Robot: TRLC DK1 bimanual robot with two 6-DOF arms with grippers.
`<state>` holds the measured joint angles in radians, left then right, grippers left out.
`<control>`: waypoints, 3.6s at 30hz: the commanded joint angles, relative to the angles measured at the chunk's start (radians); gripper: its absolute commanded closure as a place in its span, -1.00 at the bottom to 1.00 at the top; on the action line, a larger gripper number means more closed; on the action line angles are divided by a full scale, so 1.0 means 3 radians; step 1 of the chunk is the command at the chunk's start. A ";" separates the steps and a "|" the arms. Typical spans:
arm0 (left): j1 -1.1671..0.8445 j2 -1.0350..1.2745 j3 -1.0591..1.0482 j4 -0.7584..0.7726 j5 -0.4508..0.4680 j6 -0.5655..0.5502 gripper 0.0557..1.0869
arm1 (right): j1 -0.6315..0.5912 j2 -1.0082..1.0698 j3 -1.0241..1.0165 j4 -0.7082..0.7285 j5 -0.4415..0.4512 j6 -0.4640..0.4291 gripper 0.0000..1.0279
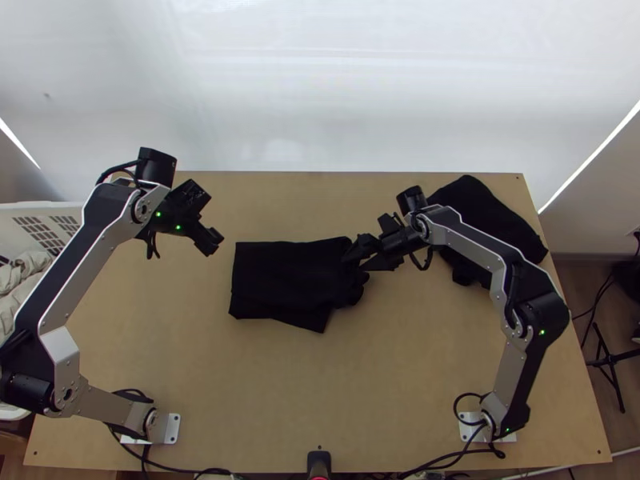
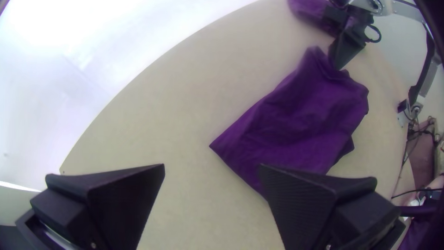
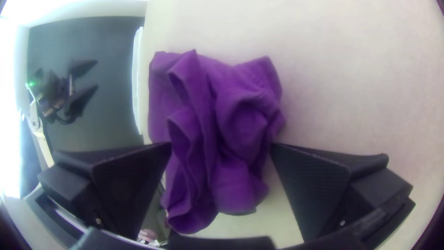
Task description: Fold the t-shirt
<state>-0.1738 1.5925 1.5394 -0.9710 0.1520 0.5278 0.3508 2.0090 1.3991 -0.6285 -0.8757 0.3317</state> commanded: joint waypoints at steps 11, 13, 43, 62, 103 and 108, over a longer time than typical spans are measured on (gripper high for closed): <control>0.0001 0.0045 0.0222 -0.0082 -0.0087 -0.0010 -0.91 | 0.0385 0.0380 0.0122 0.0213 -0.0001 -0.0017 -0.92; 0.0007 0.0050 0.0237 -0.0092 -0.0093 -0.0010 -0.91 | 0.0539 0.0400 0.0143 0.0275 -0.0001 -0.0006 -0.92; 0.0109 0.0004 0.0263 -0.0148 -0.0087 0.0015 -0.91 | -0.1067 -0.1589 -0.0036 0.0377 -0.0374 0.0081 0.94; 0.0047 -0.0001 0.0227 -0.0153 -0.0087 0.0020 -0.91 | -0.2166 -0.1042 0.0664 0.0500 -0.0573 -0.0063 0.94; 0.0160 -0.0139 0.0186 -0.0158 -0.0036 0.0030 -0.91 | -0.2867 -0.2959 -0.1279 0.0392 0.2152 -0.1361 -0.93; 0.0191 -0.0159 0.0135 -0.0153 -0.0021 0.0015 -0.91 | -0.2033 -0.2816 -0.1319 0.1369 0.2720 -0.1464 -0.93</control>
<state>-0.1253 1.5551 1.5970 -1.0199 0.1413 0.5392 -0.4980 1.1988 1.0199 -0.4950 -0.2745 -0.0803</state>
